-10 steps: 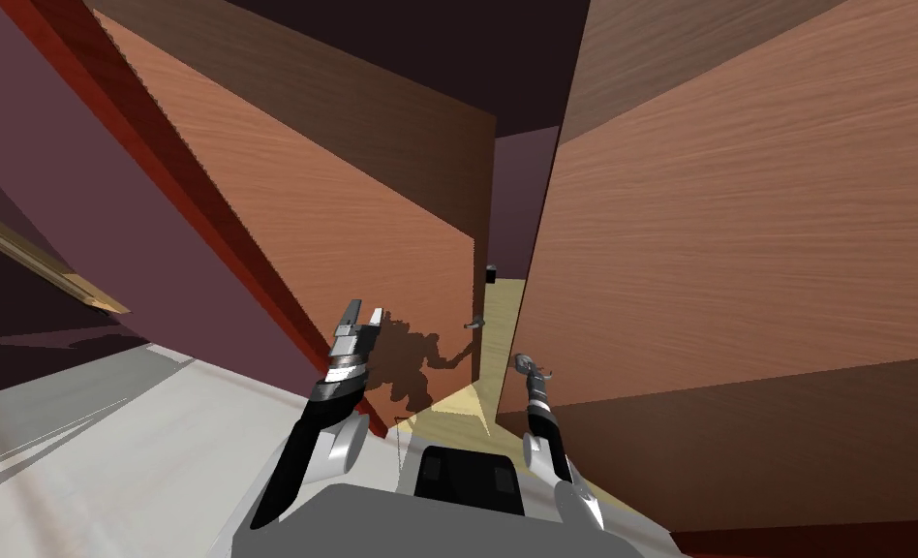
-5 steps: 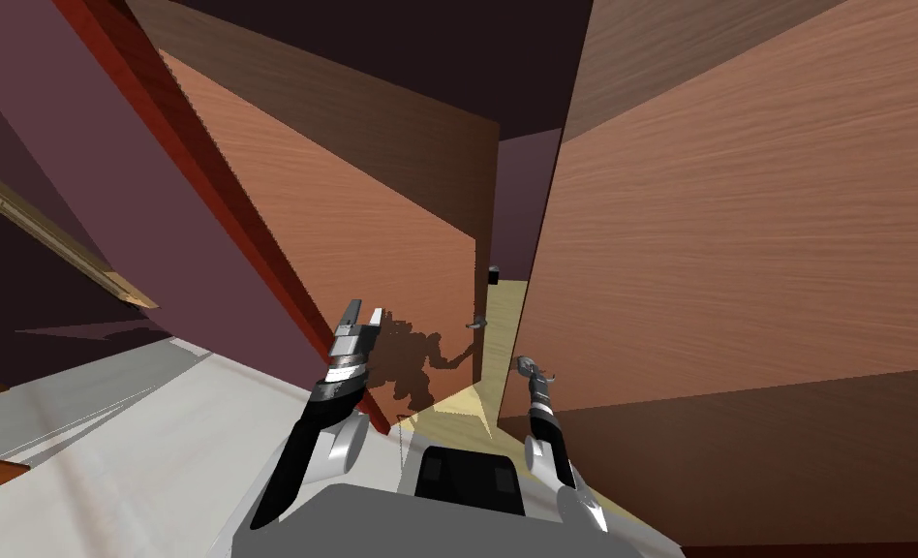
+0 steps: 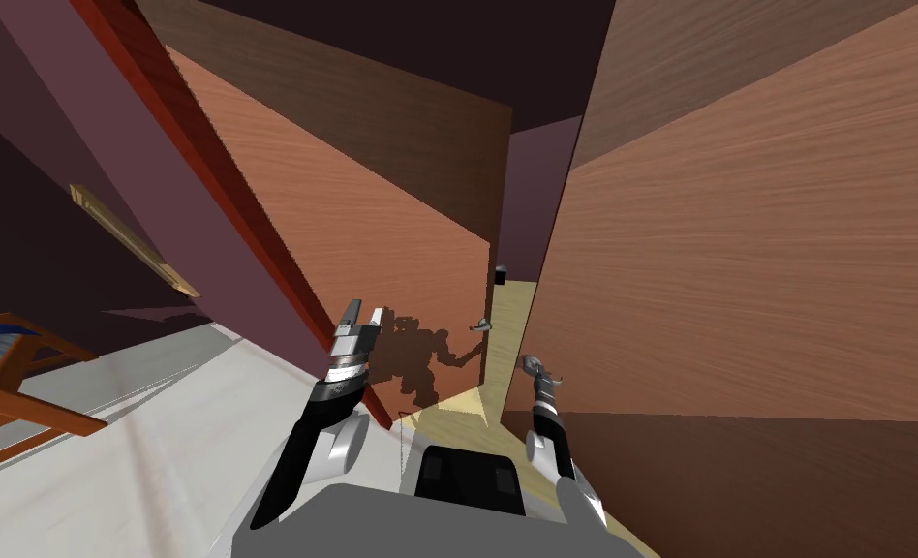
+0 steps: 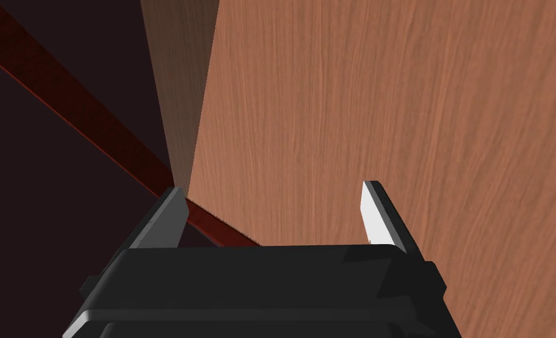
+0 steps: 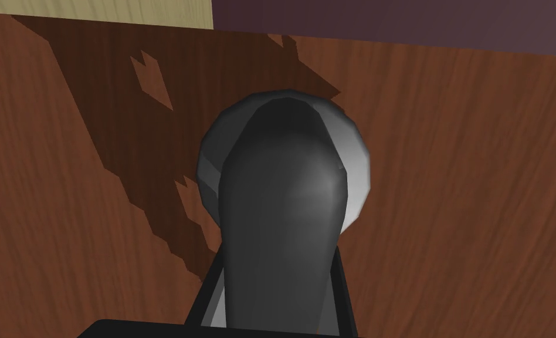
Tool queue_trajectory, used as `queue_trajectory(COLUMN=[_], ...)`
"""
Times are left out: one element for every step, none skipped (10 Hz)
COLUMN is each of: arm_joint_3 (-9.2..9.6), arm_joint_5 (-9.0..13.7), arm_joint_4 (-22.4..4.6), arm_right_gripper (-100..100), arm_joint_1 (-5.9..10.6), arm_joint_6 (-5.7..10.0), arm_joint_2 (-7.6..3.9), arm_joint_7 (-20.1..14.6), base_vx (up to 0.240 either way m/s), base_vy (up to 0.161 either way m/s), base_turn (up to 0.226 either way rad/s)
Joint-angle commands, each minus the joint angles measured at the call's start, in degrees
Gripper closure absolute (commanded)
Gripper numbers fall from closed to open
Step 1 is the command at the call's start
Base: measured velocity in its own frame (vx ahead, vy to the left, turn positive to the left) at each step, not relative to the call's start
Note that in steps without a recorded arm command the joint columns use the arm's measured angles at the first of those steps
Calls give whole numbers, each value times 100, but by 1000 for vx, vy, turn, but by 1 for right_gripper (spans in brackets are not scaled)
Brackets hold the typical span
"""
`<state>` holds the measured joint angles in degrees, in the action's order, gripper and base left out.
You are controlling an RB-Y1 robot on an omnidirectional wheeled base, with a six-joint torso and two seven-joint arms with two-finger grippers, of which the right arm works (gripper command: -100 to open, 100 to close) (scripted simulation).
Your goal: Push the door open
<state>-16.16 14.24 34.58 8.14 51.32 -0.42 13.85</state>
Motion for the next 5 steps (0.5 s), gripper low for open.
queue_trajectory(arm_joint_3=[-39, -39, -251, -373, -373], arm_joint_5=[12, 12, 162, 248, 248], arm_joint_4=[286, 328, 275, 244, 244], arm_right_gripper=[100, 100, 100, 100, 100], arm_joint_1=[-141, -141, -80, -44, -44], arm_joint_6=[-99, -99, 0, 57, 57], arm_joint_2=[-25, -25, -63, -80, -80], arm_joint_7=[30, 30, 152, 222, 222], base_vx=[20, -3, 36, 72, 59], base_vy=[-5, 10, -42, -89, -81], base_turn=[-19, -2, 209, 259, 67])
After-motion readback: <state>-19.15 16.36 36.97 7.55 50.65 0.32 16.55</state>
